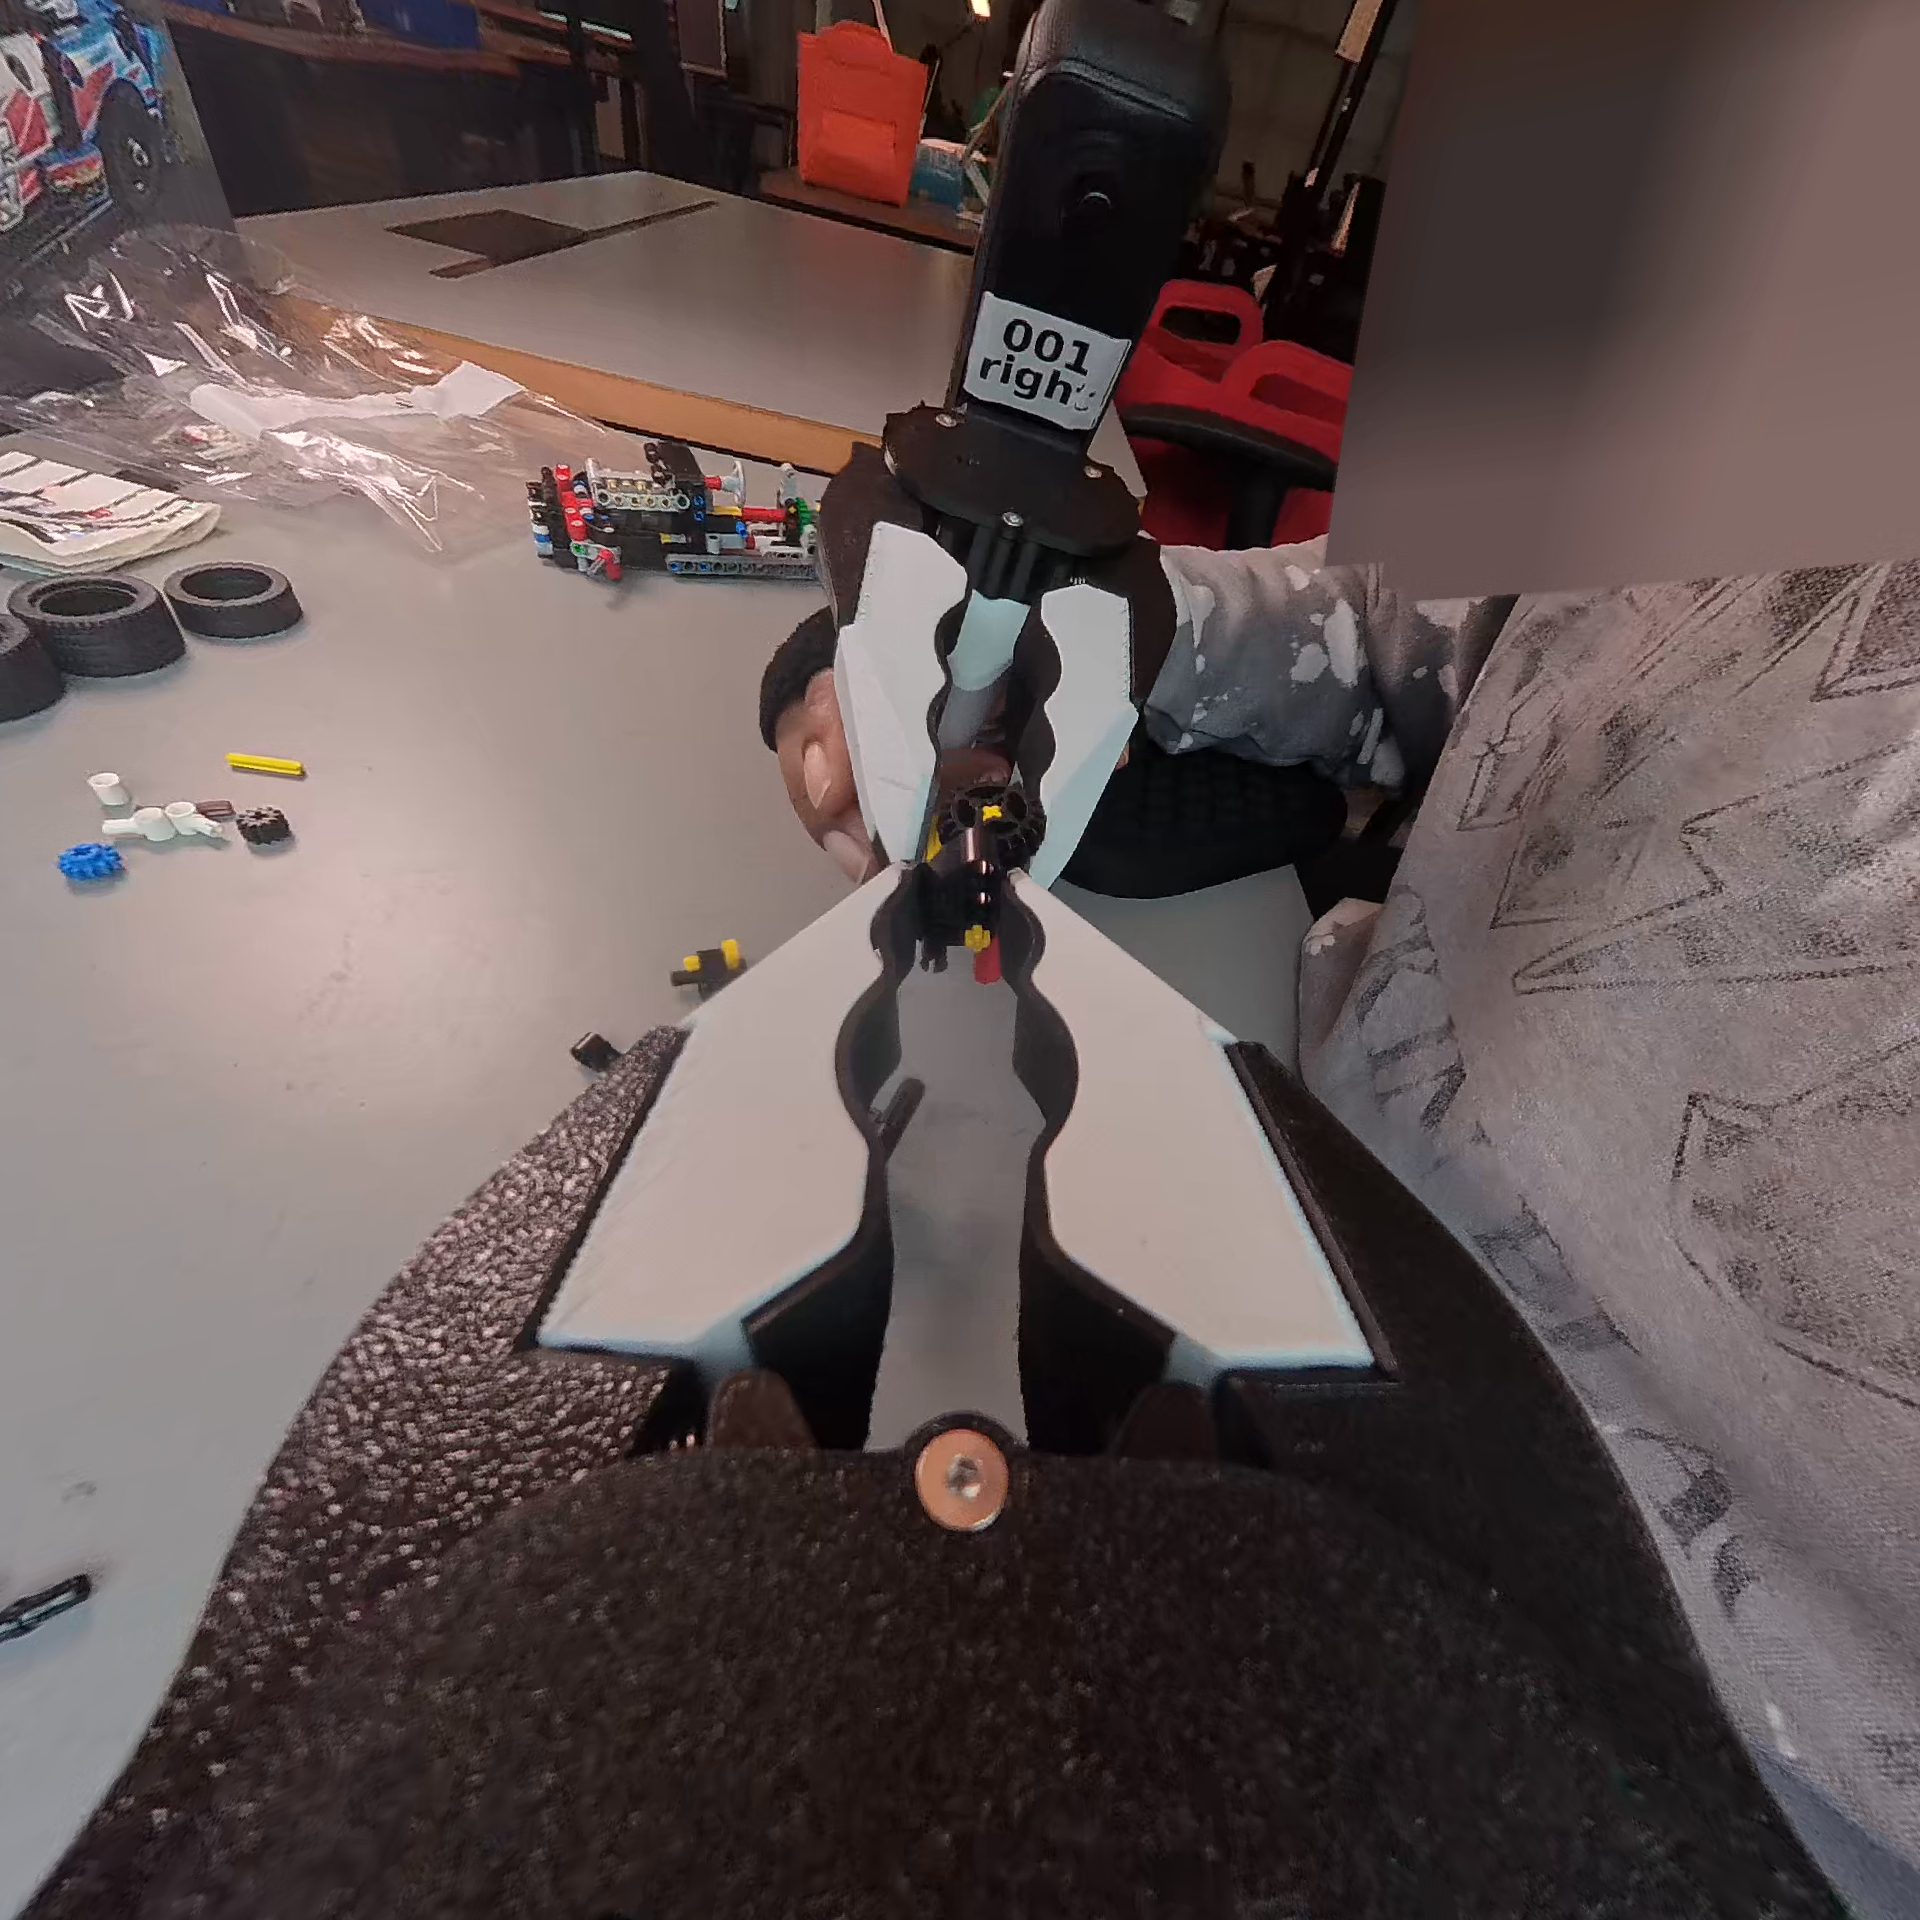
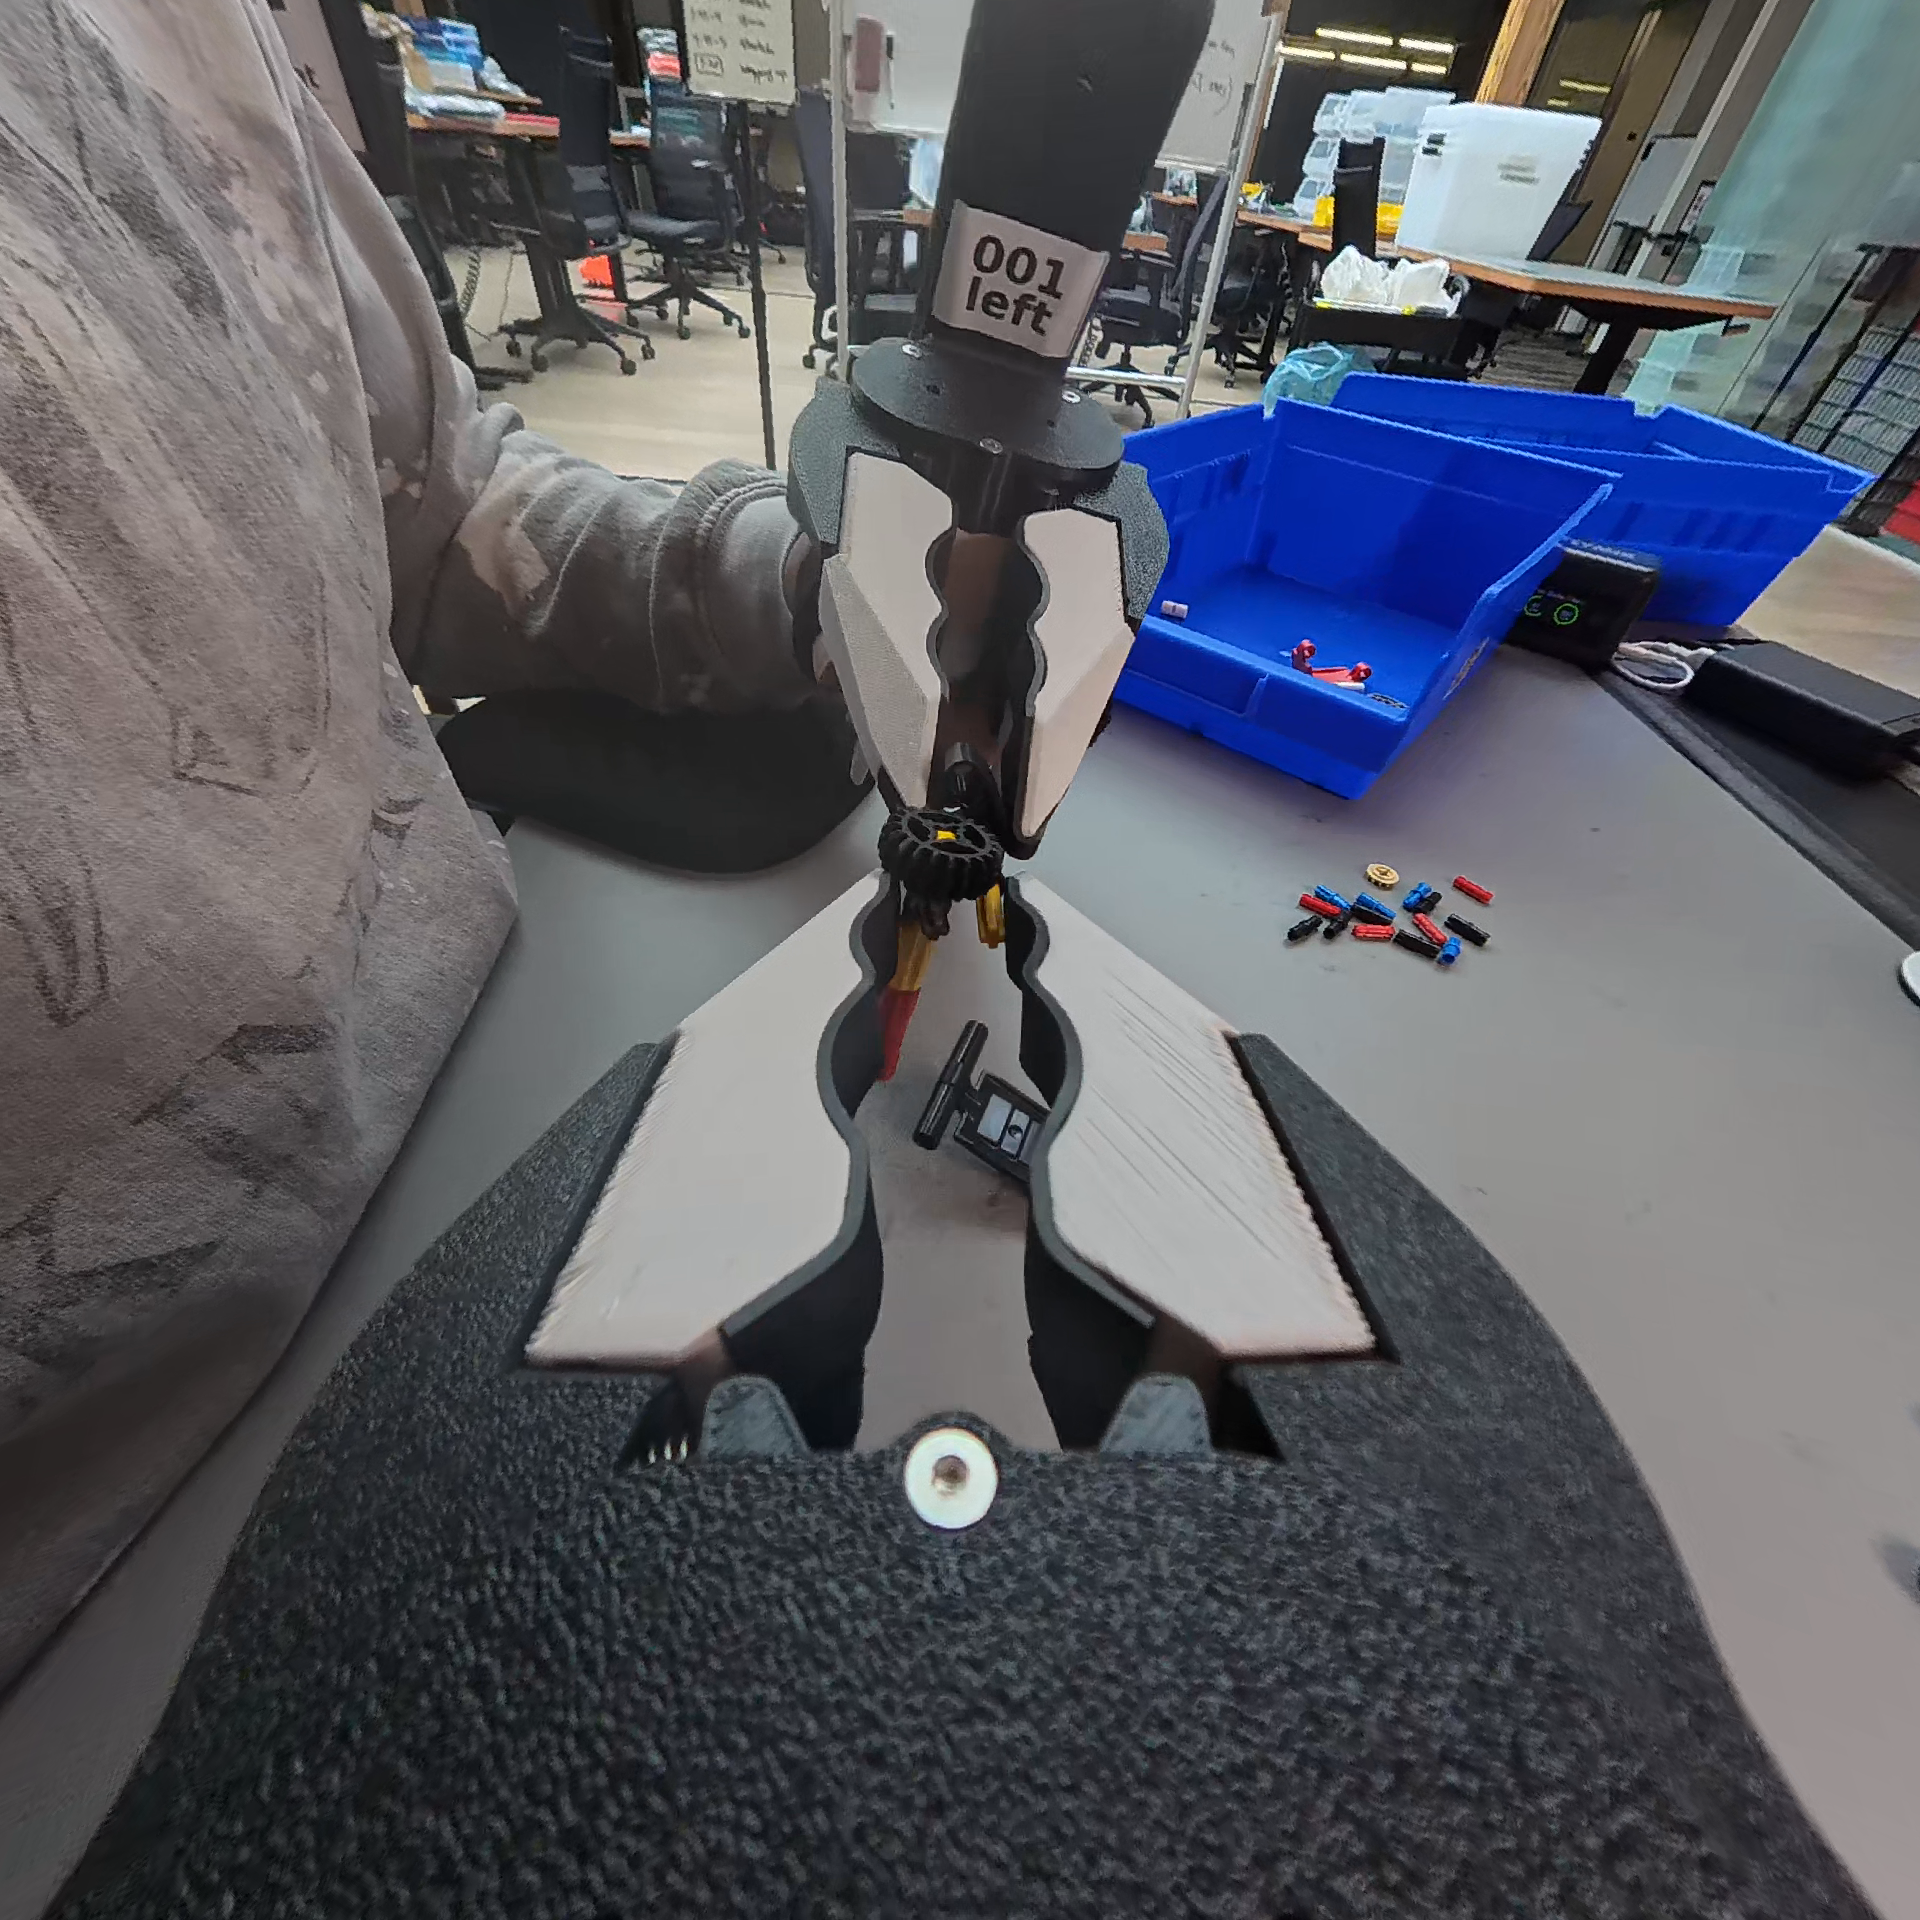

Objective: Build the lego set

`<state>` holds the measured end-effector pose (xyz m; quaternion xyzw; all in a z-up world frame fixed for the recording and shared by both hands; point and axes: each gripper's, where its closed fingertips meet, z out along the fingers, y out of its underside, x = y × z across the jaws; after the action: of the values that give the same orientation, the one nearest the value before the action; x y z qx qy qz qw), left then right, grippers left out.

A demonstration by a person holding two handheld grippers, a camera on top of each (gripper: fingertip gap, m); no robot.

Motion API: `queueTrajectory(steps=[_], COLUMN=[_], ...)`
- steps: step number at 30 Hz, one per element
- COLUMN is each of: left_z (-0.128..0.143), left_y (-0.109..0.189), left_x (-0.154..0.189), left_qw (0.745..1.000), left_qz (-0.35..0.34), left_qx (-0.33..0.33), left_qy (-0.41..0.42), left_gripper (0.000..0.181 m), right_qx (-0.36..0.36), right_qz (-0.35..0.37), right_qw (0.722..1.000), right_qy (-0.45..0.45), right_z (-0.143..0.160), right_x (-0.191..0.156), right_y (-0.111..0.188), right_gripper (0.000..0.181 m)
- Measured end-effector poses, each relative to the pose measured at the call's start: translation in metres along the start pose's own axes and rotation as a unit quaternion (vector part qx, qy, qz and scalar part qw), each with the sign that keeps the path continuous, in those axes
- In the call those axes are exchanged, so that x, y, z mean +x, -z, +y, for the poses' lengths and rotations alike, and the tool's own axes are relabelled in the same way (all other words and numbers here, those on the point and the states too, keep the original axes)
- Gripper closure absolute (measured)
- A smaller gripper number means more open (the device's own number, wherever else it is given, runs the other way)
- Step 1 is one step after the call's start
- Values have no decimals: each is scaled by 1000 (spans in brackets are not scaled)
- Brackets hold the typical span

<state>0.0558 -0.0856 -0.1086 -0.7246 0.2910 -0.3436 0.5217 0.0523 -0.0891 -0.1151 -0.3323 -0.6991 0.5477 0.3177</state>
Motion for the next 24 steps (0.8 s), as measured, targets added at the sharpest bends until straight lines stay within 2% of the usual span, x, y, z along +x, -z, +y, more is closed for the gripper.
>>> queueTrajectory(steps=[5, 8, 11, 15, 19, 22, 24], left_z=[0, 4, 5, 9, 19, 24, 27], left_y=[-1, -1, -4, -5, -5, -4, -5], left_x=[2, 1, -1, -5, -18, -27, -29], left_qw=[998, 996, 996, 994, 994, 992, 991], left_qz=[28, 43, 38, 31, -3, -26, -30], left_qx=[13, 10, 6, -4, -28, -38, -45], left_qy=[48, 80, 86, 100, 108, 118, 122], left_gripper=[165, 156, 167, 167, 168, 168, 168], right_qx=[3, 11, 11, 0, -41, -73, -68], right_qz=[-4, -5, -6, -4, 14, 21, 33], right_qw=[1000, 1000, 1000, 1000, 999, 997, 997], right_qy=[-2, -20, -22, -31, -22, -20, -12], right_z=[0, -1, -1, 4, 21, 34, 33], right_x=[-1, 2, 1, 4, 12, 17, 20], right_y=[2, 5, 5, 4, 10, 14, 13], right_gripper=[166, 166, 165, 165, 163, 157, 153])
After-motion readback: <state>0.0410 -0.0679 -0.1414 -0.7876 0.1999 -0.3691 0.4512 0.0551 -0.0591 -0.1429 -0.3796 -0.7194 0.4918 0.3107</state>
